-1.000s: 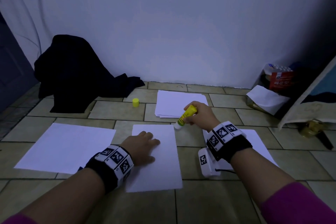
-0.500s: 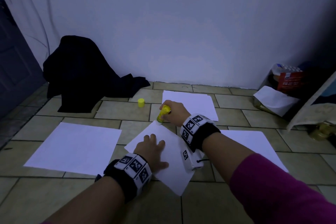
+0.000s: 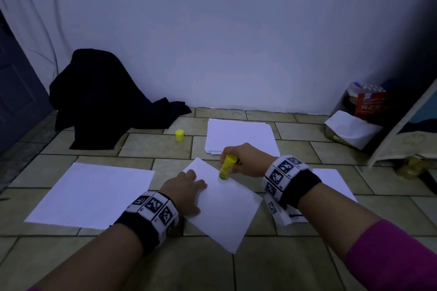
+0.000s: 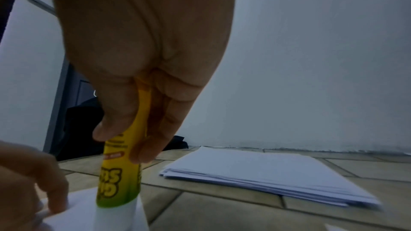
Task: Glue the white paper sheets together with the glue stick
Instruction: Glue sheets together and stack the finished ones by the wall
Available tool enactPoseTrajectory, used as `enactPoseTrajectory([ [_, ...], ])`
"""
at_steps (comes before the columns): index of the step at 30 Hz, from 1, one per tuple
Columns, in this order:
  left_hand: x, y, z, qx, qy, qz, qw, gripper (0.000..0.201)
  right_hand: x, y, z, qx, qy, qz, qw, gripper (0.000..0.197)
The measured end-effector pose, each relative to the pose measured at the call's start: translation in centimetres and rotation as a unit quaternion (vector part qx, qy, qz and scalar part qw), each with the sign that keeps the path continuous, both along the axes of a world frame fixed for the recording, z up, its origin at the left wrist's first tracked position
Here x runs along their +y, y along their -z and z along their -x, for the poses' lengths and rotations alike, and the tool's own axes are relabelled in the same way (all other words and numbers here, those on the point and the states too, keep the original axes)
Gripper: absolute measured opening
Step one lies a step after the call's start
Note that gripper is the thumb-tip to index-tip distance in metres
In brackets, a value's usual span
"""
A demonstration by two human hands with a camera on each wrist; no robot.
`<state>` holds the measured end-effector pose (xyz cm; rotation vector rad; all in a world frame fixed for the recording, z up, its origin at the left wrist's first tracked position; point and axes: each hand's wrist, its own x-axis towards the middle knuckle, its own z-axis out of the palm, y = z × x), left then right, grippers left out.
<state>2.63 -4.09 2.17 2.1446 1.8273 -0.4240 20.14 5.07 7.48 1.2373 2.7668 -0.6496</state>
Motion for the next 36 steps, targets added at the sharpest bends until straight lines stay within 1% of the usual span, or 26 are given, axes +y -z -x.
enactPoseTrajectory([
  [3,0.0,0.0,0.2,-0.009,0.009,-0.011,1.0,0.069,-0.4,-0.4,-2.7,-0.016,-0.005,0.014,1.0,0.029],
  [7,0.1,-0.2,0.0,0.001,0.039,-0.008,0.999,0.067,-0.6,-0.5,-5.8,-0.041,-0.01,0.037,0.998,0.027],
  [12,0.1,-0.7,-0.3,0.046,0.08,0.007,0.996,0.07,-0.3,-1.3,-7.2,-0.071,-0.013,0.051,0.996,0.027],
  [14,0.1,-0.9,-0.6,0.056,0.074,0.001,0.996,0.067,0.0,-1.4,-7.2,-0.042,0.006,0.042,0.998,0.026],
  [16,-0.1,-0.9,-1.0,0.054,0.053,-0.001,0.997,0.065,0.4,-1.3,-7.2,0.027,0.048,0.032,0.998,0.026],
  [18,-0.4,-0.9,-1.4,0.049,0.036,-0.003,0.998,0.065,0.8,-1.2,-7.0,0.092,0.091,0.023,0.991,0.025],
  [20,-0.6,-0.7,-1.6,0.033,0.034,-0.022,0.999,0.067,1.0,-1.0,-6.4,0.129,0.127,0.016,0.983,0.023],
  [22,-0.7,-0.5,-1.9,0.002,0.047,-0.037,0.998,0.069,1.2,-0.7,-5.6,0.137,0.149,0.011,0.979,0.023],
  [24,-0.7,-0.5,-2.1,-0.027,0.072,-0.025,0.997,0.073,1.3,-0.2,-4.8,0.129,0.163,0.007,0.978,0.025],
  [26,-0.6,-0.5,-2.1,-0.025,0.086,-0.007,0.996,0.071,1.4,0.2,-3.8,0.138,0.176,0.012,0.975,0.026],
  [28,-0.5,-0.5,-2.0,-0.007,0.083,-0.011,0.996,0.064,1.5,0.5,-2.8,0.149,0.189,0.014,0.97,0.027],
  [30,-0.4,-0.6,-1.8,-0.001,0.074,-0.019,0.997,0.062,1.6,0.8,-1.7,0.146,0.196,0.014,0.969,0.029],
  [36,-0.7,-0.4,-1.9,-0.033,0.082,-0.026,0.996,0.064,1.6,1.1,0.8,0.142,0.199,0.031,0.969,0.032],
])
